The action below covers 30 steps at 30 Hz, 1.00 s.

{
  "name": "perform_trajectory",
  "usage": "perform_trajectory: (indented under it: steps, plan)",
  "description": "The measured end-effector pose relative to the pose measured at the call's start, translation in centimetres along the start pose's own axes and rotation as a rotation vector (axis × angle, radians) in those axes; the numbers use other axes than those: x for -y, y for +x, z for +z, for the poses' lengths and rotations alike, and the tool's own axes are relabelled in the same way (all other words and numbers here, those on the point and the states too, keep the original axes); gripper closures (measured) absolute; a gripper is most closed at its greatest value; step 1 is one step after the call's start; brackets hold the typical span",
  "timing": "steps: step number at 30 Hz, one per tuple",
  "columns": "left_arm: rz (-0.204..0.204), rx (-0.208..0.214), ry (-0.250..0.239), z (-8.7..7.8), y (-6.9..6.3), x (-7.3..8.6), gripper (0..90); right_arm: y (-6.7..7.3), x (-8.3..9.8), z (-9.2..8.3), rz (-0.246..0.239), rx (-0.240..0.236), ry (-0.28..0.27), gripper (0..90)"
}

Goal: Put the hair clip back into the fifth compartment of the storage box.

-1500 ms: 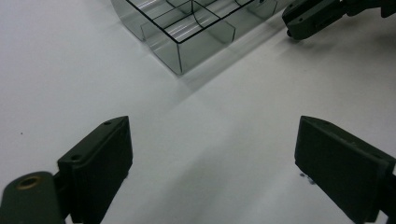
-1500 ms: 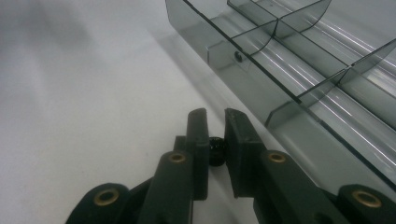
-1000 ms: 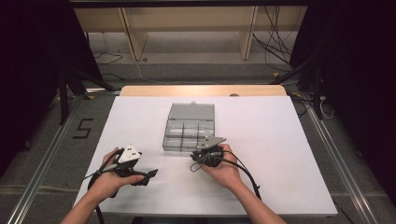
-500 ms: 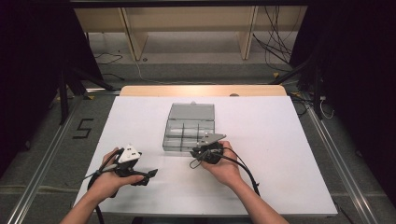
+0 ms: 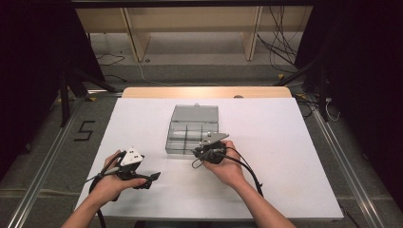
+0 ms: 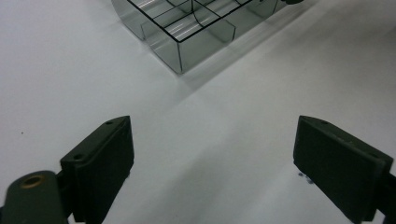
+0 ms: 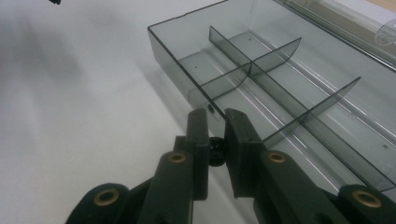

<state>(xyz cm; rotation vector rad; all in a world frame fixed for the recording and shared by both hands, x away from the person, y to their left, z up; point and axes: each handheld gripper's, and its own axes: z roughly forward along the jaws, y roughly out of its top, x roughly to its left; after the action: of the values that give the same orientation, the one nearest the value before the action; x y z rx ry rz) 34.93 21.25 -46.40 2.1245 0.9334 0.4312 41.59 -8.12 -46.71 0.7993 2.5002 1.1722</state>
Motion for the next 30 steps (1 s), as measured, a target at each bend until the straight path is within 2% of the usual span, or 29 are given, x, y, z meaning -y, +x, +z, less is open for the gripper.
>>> perform_trajectory:
  steps: [30]
  plan:
    - [0.000, 0.000, 0.000, 0.0, 0.0, 0.0, 11.8, -0.3, -1.7, -0.4, 0.006, 0.010, -0.027, 81.0]
